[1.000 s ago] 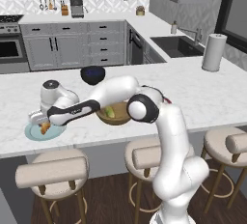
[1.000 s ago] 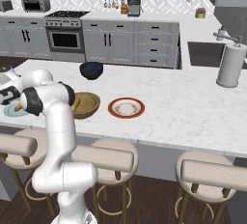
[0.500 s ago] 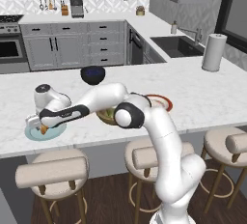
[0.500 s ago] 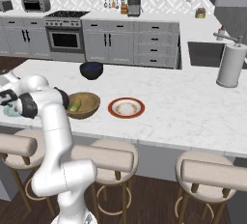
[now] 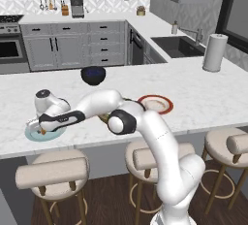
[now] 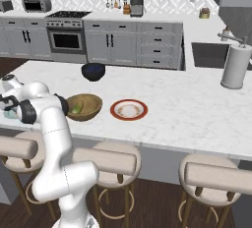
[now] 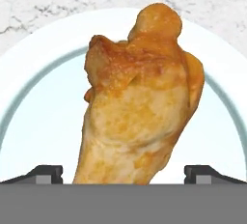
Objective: Pick the chicken drumstick and cucumber from their plates and place them in the bowl. Then put the bowl in the fridge.
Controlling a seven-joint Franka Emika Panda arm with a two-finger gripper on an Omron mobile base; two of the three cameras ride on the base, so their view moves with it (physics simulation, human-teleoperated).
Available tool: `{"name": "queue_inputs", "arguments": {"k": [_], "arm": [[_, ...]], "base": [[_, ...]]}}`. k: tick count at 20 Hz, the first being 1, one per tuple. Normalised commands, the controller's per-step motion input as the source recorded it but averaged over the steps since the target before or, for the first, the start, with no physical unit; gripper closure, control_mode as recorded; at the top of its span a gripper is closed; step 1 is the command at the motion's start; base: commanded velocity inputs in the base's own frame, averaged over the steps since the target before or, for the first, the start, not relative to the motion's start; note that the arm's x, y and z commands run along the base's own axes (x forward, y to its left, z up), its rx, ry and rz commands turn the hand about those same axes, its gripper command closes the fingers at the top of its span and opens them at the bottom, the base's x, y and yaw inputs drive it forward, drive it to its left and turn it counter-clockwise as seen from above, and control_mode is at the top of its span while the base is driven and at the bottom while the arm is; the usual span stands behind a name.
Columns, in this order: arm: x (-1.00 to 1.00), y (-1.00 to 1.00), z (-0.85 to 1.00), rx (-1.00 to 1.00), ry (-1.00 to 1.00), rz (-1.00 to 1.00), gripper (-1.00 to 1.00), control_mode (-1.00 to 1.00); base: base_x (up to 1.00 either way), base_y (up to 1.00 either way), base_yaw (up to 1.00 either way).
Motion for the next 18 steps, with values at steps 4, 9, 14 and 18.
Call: {"name": "queue_inputs", "arguments": {"k": [4,9,14,18], "arm": [[0.27,0.1,-0.18,0.0,0.06,0.0,1.0,-1.0],[-0.27,-0.14,-0.03,-0.02,0.02,-0.01,1.0,-1.0],[-0.7,-0.81,0.03,0.0,-0.08,-0.03,1.0,-1.0],[-0.38,-1.0,0.45,0.01,-0.22,-0.14,1.0,-1.0]], "base": [[0.0,0.0,0.0],[0.0,0.0,0.0],[0.0,0.0,0.0],[0.0,0.0,0.0]]}}
